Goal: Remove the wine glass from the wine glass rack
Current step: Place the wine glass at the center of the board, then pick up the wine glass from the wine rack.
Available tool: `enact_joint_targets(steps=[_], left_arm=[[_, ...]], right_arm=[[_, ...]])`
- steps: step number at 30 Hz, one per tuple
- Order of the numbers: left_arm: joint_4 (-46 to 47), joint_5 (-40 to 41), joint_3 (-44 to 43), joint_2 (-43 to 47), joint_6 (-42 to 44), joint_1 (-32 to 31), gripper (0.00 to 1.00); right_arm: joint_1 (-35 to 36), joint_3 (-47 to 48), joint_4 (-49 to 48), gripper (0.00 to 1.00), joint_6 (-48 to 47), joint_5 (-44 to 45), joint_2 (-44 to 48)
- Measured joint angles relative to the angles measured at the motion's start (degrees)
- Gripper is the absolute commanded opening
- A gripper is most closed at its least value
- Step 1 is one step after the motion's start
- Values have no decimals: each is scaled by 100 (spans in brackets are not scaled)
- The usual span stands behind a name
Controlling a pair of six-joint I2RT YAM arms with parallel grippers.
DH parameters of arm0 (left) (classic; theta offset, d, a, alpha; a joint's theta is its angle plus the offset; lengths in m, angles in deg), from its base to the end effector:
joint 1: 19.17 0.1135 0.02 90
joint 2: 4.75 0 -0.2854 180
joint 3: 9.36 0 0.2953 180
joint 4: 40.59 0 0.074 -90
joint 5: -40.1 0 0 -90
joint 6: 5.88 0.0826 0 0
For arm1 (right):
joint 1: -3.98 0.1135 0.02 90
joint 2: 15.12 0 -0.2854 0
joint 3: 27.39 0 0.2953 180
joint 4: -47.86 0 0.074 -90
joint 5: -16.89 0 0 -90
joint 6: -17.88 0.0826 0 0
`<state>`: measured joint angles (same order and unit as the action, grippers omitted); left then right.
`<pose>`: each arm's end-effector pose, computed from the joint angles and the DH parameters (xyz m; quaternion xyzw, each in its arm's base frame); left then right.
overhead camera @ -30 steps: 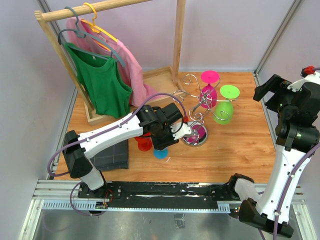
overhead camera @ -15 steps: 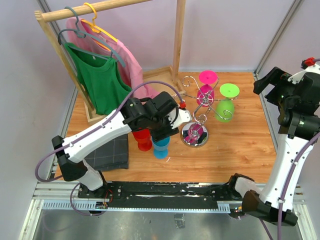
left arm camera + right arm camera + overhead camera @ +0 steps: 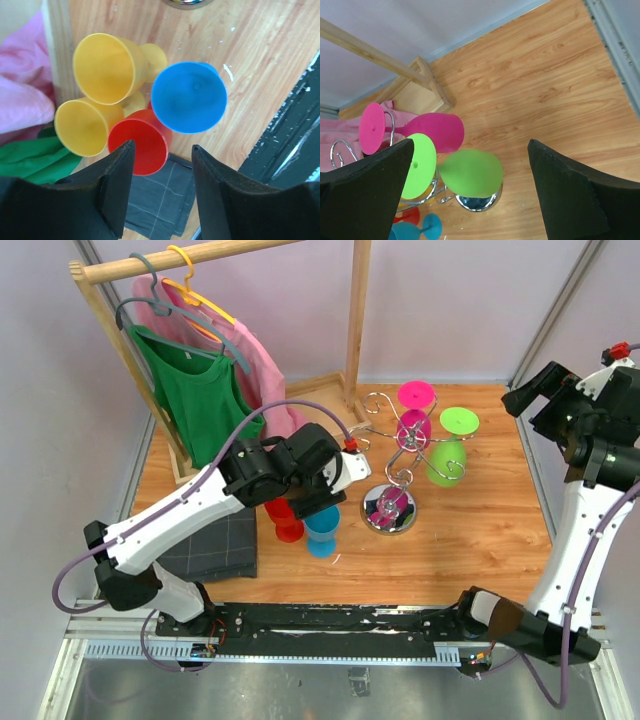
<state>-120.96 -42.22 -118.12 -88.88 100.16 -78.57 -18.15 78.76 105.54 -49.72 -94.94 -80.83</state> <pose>0.1861 -0.2930 0.3917 0.5677 0.7663 -0.0491 0.2967 0.2628 -0.0737 0.5205 0.1956 0.7741 0.1538 0.5820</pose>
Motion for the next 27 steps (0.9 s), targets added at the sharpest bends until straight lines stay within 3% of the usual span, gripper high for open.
enact_joint_targets(steps=[7,11,15,18,22,27], left_arm=[[354,664,4,472,216,186,66],[573,581,-511,501,275,817,71],[627,-168,-1582,144,-61,1539,74],[643,-970,-2068,-83,-352,2022,82],[619,-1982,-2277,-306,-610,2450,85],[612,-2946,-2396,-610,-688,2485,90]], right_arm=[[-313,315,190,100,501,-1064,-890],[-452,343,111,100,929,-1788,-1294],[-472,282,-205,98,1416,-2435,-1447],[-472,199,-549,93,1814,-2863,-1445],[-544,94,-857,89,2170,-3252,-1436],[-629,-317,-975,88,2330,-3506,-1239]])
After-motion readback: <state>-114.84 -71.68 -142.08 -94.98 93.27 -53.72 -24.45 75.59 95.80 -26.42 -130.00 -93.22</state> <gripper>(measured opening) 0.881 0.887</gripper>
